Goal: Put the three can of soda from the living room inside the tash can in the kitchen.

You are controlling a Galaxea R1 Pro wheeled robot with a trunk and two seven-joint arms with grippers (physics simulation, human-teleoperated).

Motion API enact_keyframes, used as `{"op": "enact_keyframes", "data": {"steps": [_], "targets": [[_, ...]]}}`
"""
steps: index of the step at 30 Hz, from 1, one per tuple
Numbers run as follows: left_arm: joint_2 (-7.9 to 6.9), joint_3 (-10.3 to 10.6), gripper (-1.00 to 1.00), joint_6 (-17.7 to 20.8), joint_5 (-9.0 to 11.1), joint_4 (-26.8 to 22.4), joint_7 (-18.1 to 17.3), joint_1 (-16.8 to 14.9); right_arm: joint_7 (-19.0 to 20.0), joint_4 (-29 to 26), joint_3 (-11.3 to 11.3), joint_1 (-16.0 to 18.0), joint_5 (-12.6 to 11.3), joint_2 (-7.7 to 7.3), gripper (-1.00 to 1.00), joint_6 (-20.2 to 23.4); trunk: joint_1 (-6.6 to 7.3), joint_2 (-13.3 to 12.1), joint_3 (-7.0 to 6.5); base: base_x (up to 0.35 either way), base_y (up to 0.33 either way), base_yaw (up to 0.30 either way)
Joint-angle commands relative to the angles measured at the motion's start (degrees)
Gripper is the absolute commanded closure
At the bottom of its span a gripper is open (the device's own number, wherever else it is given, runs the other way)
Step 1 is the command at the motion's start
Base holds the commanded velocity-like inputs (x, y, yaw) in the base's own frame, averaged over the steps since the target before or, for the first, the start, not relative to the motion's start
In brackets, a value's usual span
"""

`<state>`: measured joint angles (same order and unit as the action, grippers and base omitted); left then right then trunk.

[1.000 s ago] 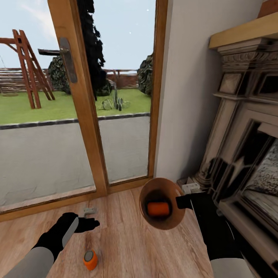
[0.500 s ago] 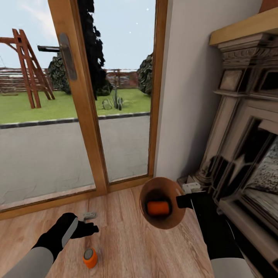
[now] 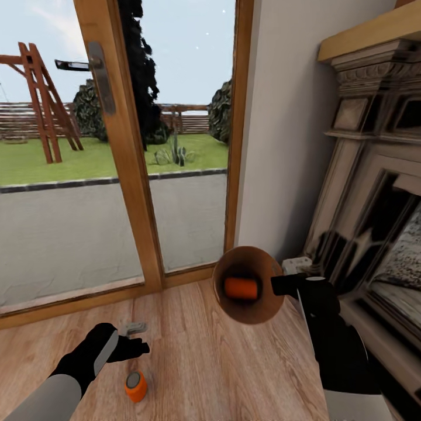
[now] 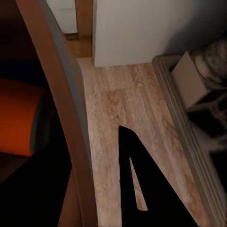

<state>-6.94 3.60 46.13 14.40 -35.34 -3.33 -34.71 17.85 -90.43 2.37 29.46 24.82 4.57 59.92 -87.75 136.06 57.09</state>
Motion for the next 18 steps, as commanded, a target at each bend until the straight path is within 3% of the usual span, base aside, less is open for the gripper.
{"op": "enact_keyframes", "data": {"steps": [1,14,18], "targets": [[-0.11,-0.04,-1.0,-0.04,0.08,0.01,-0.05,0.02,-0.01,-0.15,-0.08,0.09,-0.83,0.0,1.0,0.08,0.0,0.0,-0.01,0.0,0.0,0.0],[-0.51,-0.08,-1.0,-0.78,0.44,-0.35,-0.47,0.0,-0.01,-0.23,-0.36,-0.07,-1.16,-0.14,1.0,0.08,0.0,0.0,-0.01,0.0,0.0,0.003],[-0.51,-0.08,-1.0,-0.84,0.45,-0.45,-0.52,0.03,-0.01,-0.2,-0.36,-0.1,-1.17,-0.17,1.0,0.08,0.0,0.0,-0.01,0.0,0.0,0.148]]}}
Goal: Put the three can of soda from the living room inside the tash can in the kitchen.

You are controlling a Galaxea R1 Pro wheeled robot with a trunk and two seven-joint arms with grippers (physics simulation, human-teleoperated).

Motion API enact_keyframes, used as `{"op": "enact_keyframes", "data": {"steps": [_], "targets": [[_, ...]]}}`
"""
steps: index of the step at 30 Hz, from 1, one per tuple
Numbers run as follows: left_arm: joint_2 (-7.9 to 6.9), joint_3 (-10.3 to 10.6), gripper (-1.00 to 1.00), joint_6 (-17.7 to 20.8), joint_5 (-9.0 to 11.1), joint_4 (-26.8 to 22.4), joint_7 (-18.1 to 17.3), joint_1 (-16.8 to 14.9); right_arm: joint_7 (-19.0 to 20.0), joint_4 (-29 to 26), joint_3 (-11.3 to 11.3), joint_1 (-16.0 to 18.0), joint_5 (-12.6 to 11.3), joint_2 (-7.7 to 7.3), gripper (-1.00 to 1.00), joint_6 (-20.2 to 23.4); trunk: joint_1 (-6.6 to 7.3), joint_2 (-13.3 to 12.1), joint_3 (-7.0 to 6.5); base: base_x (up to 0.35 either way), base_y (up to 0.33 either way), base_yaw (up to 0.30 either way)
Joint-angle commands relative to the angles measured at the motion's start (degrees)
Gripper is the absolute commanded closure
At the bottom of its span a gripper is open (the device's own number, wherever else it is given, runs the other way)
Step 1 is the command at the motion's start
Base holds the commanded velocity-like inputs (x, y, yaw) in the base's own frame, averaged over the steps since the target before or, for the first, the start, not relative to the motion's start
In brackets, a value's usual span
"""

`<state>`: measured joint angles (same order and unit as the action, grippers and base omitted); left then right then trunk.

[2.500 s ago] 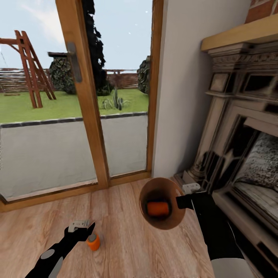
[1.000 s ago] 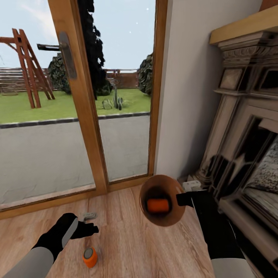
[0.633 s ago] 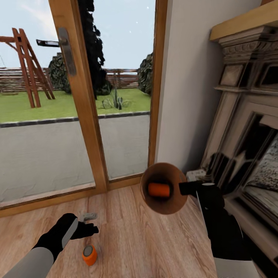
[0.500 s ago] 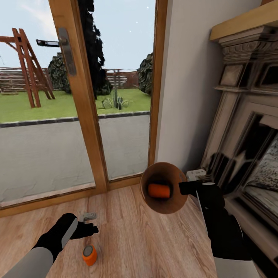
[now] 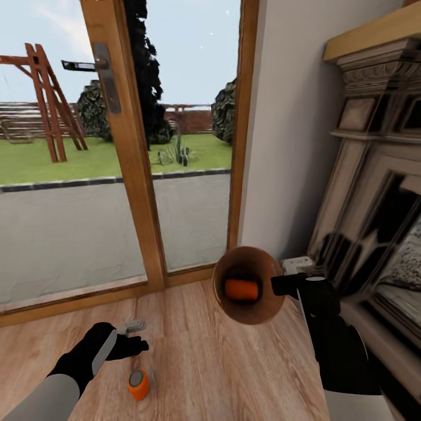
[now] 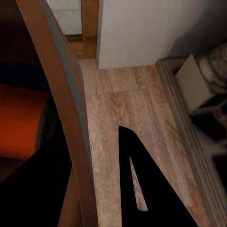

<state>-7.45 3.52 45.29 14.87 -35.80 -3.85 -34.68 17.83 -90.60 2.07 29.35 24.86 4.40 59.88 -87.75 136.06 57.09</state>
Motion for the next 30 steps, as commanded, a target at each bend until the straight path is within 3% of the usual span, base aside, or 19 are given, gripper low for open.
{"op": "enact_keyframes", "data": {"steps": [1,13,30], "targets": [[0.01,0.0,-1.0,-0.01,-0.02,-0.01,-0.01,0.01,0.01,-0.02,-0.05,0.02,-1.19,0.01,1.0,0.12,0.01,0.0,-0.01,0.0,0.0,0.199],[0.05,0.0,-1.0,-0.06,-0.01,0.02,-0.02,0.04,0.01,-0.01,0.06,-0.07,-1.13,0.0,1.0,0.12,0.01,0.0,-0.01,0.0,0.0,0.228],[0.16,0.22,-1.0,-0.87,-0.1,0.0,-0.11,0.05,-0.01,-0.01,-0.36,-0.33,-1.02,0.07,1.0,0.12,0.01,0.0,-0.01,0.141,0.0,0.019]]}}
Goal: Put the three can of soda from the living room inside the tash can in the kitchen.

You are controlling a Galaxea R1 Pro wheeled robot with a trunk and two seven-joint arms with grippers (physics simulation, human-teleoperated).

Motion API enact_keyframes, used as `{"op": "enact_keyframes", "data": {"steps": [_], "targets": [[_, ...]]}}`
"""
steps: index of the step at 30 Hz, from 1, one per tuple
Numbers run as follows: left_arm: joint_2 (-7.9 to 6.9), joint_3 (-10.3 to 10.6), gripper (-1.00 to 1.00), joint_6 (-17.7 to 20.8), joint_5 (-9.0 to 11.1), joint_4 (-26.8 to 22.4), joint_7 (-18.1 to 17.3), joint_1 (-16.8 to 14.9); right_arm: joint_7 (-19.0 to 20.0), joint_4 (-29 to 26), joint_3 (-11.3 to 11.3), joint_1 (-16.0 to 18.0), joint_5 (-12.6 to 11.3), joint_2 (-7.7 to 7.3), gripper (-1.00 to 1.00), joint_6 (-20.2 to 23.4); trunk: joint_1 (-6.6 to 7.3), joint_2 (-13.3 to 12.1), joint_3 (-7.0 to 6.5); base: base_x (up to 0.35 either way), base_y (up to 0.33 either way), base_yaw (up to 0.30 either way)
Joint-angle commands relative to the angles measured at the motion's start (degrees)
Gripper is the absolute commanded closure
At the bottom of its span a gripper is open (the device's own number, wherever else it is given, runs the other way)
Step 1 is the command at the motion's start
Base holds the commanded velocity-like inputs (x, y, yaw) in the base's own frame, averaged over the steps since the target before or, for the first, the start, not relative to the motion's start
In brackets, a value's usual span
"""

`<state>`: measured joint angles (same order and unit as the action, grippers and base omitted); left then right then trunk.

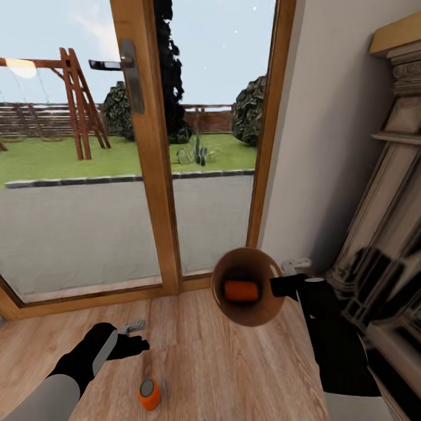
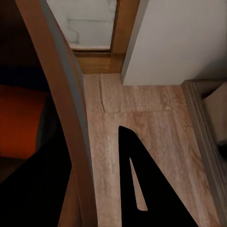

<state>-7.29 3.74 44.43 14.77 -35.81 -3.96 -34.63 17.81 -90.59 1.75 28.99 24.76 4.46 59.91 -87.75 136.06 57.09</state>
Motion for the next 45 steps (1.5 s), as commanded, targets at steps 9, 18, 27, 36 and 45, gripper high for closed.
{"op": "enact_keyframes", "data": {"steps": [9,18,27,36,45], "targets": [[0.16,0.0,-1.0,-0.2,-0.01,-0.2,0.21,0.0,0.02,-0.02,-1.98,0.02,-0.77,0.02,1.0,0.09,0.01,0.0,-0.01,0.021,0.0,0.0],[0.33,-0.13,-1.0,-0.22,-0.32,0.32,0.59,0.0,0.03,-0.08,-2.04,0.02,-0.69,-0.13,1.0,0.09,-1.31,2.41,1.07,0.001,0.0,0.0],[0.4,-0.14,-1.0,-0.24,-0.31,0.38,0.55,0.0,0.03,-0.11,-2.07,0.02,-0.68,-0.18,1.0,0.09,-3.29,6.02,2.68,0.0,0.0,0.0],[0.44,-0.09,-1.0,-0.42,-0.43,0.39,0.53,0.0,0.03,-0.15,-1.57,0.33,-0.66,-0.46,1.0,0.09,-4.08,7.26,4.56,0.0,0.0,0.0],[0.44,0.0,-1.0,-0.48,-0.44,0.39,0.53,0.0,0.0,-0.15,0.77,3.85,0.83,-0.61,1.0,0.09,-4.31,7.38,6.55,0.0,0.0,0.0]]}}
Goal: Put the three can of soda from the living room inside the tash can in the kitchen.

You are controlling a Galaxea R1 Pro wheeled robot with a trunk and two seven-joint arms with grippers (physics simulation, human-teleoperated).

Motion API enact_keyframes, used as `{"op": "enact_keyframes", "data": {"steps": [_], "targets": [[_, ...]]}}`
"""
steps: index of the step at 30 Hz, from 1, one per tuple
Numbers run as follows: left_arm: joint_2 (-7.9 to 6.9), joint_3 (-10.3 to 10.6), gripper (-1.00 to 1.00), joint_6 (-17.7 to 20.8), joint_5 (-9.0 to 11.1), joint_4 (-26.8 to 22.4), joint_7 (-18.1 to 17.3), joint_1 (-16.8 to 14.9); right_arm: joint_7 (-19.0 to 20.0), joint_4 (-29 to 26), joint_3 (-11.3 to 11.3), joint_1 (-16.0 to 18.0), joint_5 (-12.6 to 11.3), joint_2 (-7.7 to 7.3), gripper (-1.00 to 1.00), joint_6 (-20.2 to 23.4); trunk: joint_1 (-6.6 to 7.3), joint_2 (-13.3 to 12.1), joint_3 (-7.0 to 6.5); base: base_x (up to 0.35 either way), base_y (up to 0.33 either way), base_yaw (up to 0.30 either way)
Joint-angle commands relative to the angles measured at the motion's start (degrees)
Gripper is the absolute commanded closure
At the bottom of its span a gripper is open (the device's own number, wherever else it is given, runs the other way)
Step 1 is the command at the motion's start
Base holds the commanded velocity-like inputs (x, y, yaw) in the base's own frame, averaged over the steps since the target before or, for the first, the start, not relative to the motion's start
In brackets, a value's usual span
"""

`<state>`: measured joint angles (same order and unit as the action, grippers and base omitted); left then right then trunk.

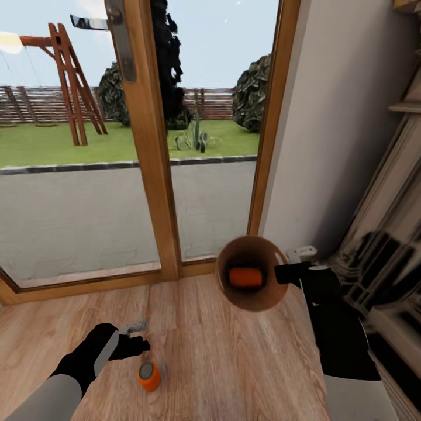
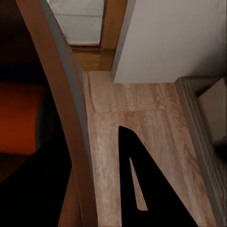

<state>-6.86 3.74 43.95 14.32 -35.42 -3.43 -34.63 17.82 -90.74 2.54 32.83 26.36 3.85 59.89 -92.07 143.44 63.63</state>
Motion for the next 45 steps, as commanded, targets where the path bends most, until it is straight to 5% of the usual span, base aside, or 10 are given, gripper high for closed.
{"op": "enact_keyframes", "data": {"steps": [1,4,10,31,45], "targets": [[0.0,0.05,-1.0,0.0,0.0,0.0,0.0,0.0,0.01,0.02,0.66,0.69,0.08,0.01,1.0,0.11,-0.02,0.02,0.23,0.0,0.0,0.0],[0.0,0.19,-1.0,-1.32,-0.1,0.0,0.0,0.0,0.07,0.37,1.79,2.66,2.88,0.14,1.0,0.11,-0.1,0.06,0.9,0.0,0.0,0.0],[0.0,0.32,-1.0,-2.07,-0.16,0.0,0.0,0.0,0.1,1.1,2.18,4.01,4.55,0.37,1.0,0.11,-0.25,0.14,2.22,0.0,0.0,0.0],[0.0,0.39,-1.0,-2.2,-0.08,0.0,-0.08,0.0,0.53,5.74,3.9,6.0,5.44,0.45,1.0,0.11,-0.79,0.42,6.88,0.0,0.0,0.0],[0.06,0.5,-1.0,-2.14,-0.12,0.01,0.0,-0.01,0.55,6.46,4.09,6.2,5.45,0.54,1.0,0.11,-0.79,0.42,6.88,0.05,-0.009,0.0]]}}
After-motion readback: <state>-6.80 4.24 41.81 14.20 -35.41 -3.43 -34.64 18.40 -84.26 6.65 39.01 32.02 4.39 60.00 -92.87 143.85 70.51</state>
